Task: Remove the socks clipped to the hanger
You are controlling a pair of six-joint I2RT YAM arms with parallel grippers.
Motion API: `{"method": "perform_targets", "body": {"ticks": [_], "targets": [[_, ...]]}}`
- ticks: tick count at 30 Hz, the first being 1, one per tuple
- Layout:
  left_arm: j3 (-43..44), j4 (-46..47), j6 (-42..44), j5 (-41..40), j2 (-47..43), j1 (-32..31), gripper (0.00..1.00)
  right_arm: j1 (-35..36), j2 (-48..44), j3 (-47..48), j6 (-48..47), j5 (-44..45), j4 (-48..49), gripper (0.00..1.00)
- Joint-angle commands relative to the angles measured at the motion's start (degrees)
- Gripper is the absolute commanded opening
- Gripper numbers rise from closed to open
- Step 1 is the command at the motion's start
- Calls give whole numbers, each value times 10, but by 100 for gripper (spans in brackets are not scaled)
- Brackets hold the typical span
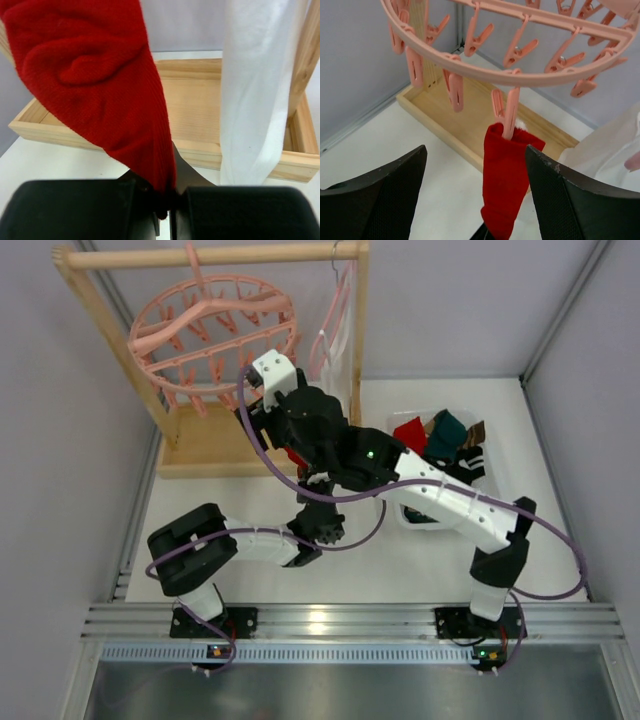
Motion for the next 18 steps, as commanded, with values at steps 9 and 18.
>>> {"method": "perform_targets", "body": {"ticks": [9,18], "targets": [[35,32,13,15,8,-24,0,-3,161,222,-114,149,-30,62],[66,32,39,29,22,-36,0,-8,199,222,-207,226,46,61]]}}
